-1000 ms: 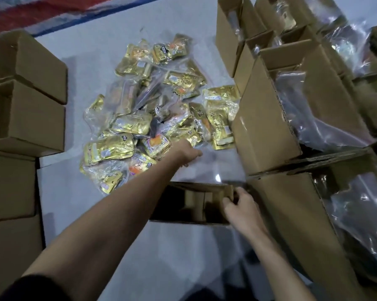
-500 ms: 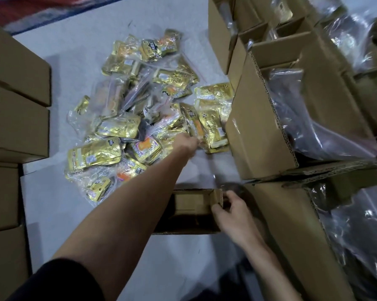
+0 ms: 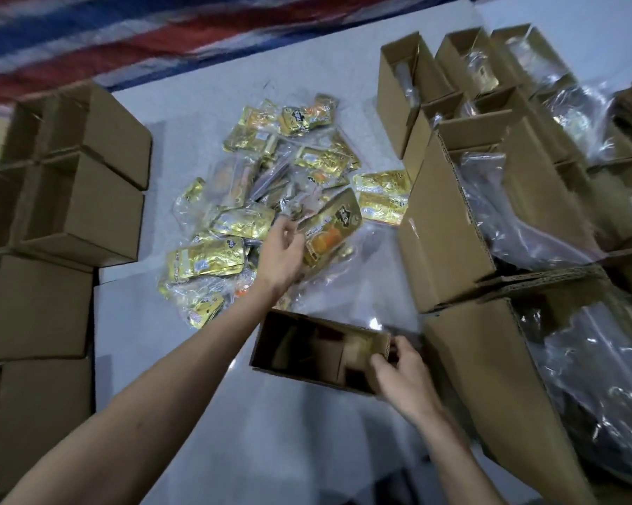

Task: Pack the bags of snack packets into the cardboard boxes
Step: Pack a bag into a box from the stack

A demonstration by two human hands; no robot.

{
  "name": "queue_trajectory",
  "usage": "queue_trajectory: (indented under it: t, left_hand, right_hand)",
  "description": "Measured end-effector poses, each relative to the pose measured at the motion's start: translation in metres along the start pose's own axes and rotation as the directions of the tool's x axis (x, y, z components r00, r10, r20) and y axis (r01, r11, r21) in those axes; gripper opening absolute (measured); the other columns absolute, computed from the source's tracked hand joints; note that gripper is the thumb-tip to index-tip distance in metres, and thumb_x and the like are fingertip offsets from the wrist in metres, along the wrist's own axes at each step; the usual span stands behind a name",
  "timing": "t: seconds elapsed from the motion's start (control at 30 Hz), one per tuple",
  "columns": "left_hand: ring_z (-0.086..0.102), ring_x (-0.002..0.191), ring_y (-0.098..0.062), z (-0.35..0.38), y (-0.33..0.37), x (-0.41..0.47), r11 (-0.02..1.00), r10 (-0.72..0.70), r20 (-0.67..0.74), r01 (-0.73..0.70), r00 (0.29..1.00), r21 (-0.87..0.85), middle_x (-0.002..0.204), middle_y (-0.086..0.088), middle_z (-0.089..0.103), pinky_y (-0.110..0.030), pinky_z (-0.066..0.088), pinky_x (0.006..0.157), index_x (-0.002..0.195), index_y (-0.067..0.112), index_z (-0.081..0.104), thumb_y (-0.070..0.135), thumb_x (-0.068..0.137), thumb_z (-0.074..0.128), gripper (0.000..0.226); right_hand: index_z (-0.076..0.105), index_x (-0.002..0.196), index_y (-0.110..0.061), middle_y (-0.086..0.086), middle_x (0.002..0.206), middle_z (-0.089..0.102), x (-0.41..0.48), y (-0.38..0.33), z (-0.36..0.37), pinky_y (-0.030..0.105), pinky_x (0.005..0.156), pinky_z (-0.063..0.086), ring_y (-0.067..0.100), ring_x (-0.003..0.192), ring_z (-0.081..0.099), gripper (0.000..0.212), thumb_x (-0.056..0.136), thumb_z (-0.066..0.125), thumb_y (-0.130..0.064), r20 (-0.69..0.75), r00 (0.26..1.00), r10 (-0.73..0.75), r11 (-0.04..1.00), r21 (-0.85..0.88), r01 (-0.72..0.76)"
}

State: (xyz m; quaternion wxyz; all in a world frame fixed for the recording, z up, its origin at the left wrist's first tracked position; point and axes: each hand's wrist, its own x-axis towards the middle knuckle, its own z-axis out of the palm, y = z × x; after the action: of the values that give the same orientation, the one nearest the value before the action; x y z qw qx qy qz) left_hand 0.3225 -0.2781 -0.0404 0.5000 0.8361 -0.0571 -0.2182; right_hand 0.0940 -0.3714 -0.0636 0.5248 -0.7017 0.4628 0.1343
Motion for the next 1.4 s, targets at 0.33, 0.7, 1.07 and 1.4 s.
queue_trajectory:
  t: [0.33, 0.7, 1.07, 1.4]
  left_hand:
    - [0.046, 0.056, -0.021, -0.073, 0.012, -0.058, 0.983, 0.184, 0.028, -0.184, 0.982, -0.014, 0.064, -0.012, 0.052, -0.038, 0.039, 0.053, 0.095, 0.028, 0.046, 0.017, 0.104, 0.047, 0.013]
    - [0.071, 0.066, -0.02, -0.131, 0.069, -0.122, 0.868, 0.229, 0.116, -0.149, 0.967, -0.473, 0.08, -0.003, 0.072, -0.035, 0.058, 0.048, 0.1, 0.017, 0.054, 0.018, 0.101, 0.051, 0.003]
    - [0.07, 0.068, -0.027, -0.093, 0.01, -0.123, 0.712, -0.312, 0.32, 0.443, 0.895, -0.545, 0.098, -0.03, 0.067, -0.037, 0.062, 0.057, 0.111, -0.01, 0.054, -0.001, 0.099, 0.048, 0.016]
    - [0.056, 0.033, -0.016, -0.084, -0.026, -0.136, 0.812, -0.478, 0.438, 0.573, 0.761, -0.111, 0.046, -0.007, 0.05, -0.017, 0.035, 0.028, 0.072, -0.001, 0.059, -0.002, 0.098, 0.046, 0.029]
  right_hand:
    - [0.06, 0.1, -0.02, -0.002, 0.093, 0.07, -0.018, 0.006, 0.009, 0.04, 0.081, 0.057, 0.02, 0.084, 0.067, 0.015, 0.086, 0.061, -0.014, -0.034, 0.999, -0.012, 1.0, 0.012, 0.013]
    - [0.028, 0.152, -0.025, 0.002, 0.145, 0.043, -0.041, 0.003, 0.012, 0.032, 0.111, 0.037, 0.018, 0.133, 0.045, 0.086, 0.08, 0.075, -0.015, -0.194, 0.967, -0.166, 0.985, 0.008, 0.17]
    - [0.071, 0.103, -0.006, 0.015, 0.092, 0.075, -0.074, -0.023, -0.004, 0.03, 0.071, 0.058, 0.029, 0.078, 0.073, 0.03, 0.074, 0.074, -0.011, 0.269, 0.885, -0.381, 0.819, 0.542, 0.188]
    - [0.066, 0.094, -0.001, 0.016, 0.089, 0.071, -0.104, -0.002, -0.023, 0.038, 0.054, 0.055, 0.041, 0.075, 0.063, 0.05, 0.062, 0.095, -0.027, 0.691, 0.723, -0.019, 0.915, 0.303, -0.266]
